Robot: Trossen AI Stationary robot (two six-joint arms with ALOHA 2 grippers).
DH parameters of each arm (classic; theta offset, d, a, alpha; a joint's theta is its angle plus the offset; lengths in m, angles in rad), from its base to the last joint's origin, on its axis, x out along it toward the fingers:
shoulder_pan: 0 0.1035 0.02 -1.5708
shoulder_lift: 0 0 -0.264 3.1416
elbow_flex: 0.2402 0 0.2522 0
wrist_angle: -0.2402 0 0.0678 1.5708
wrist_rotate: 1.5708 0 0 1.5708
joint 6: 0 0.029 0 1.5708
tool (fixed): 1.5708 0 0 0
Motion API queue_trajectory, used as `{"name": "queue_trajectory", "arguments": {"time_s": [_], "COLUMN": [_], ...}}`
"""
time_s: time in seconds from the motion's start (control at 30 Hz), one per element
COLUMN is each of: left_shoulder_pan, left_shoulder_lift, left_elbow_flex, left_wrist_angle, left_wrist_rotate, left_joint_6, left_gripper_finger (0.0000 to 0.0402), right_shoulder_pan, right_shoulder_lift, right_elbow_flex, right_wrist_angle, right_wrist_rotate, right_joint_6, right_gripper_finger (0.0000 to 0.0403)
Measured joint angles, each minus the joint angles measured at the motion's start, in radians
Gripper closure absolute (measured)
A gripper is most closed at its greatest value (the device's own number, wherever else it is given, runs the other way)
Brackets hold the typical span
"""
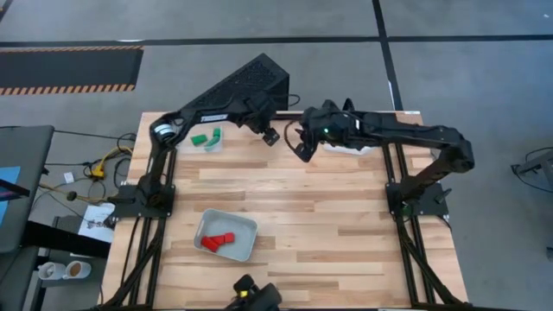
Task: Sort & place blocks by color
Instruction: Put the brown block into the white bin
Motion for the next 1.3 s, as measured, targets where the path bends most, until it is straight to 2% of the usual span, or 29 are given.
{"name": "queue_trajectory", "arguments": {"time_s": [0.27,0.43,0.6,0.63,0.7,1.13,1.3], "left_shoulder_pan": [0.001,0.004,-0.006,-0.015,-0.027,-0.110,-0.134], "left_shoulder_lift": [0.115,0.115,0.120,0.128,0.123,0.115,0.084], "left_elbow_flex": [0.144,0.157,0.150,0.149,0.149,0.148,0.146], "left_wrist_angle": [-0.124,-0.154,-0.264,-0.277,-0.303,-0.364,-0.367], "left_wrist_rotate": [-0.023,-0.007,0.096,0.086,0.146,0.140,0.233], "left_joint_6": [0.035,0.045,0.065,0.079,0.089,0.146,0.171], "left_gripper_finger": [0.0150,0.0150,0.0150,0.0150,0.0150,0.0150,0.0150], "right_shoulder_pan": [0.097,0.142,0.168,0.172,0.172,0.171,0.171], "right_shoulder_lift": [-0.024,-0.023,-0.023,-0.023,-0.023,-0.023,-0.023], "right_elbow_flex": [0.000,0.000,0.000,0.000,0.000,0.000,0.000], "right_wrist_angle": [-0.027,-0.053,-0.057,-0.057,-0.056,-0.060,-0.067], "right_wrist_rotate": [0.062,0.089,0.135,0.143,0.147,0.147,0.147], "right_joint_6": [0.025,0.041,0.043,0.043,0.043,0.061,0.067], "right_gripper_finger": [0.0275,0.0277,0.0280,0.0280,0.0279,0.0280,0.0280]}}
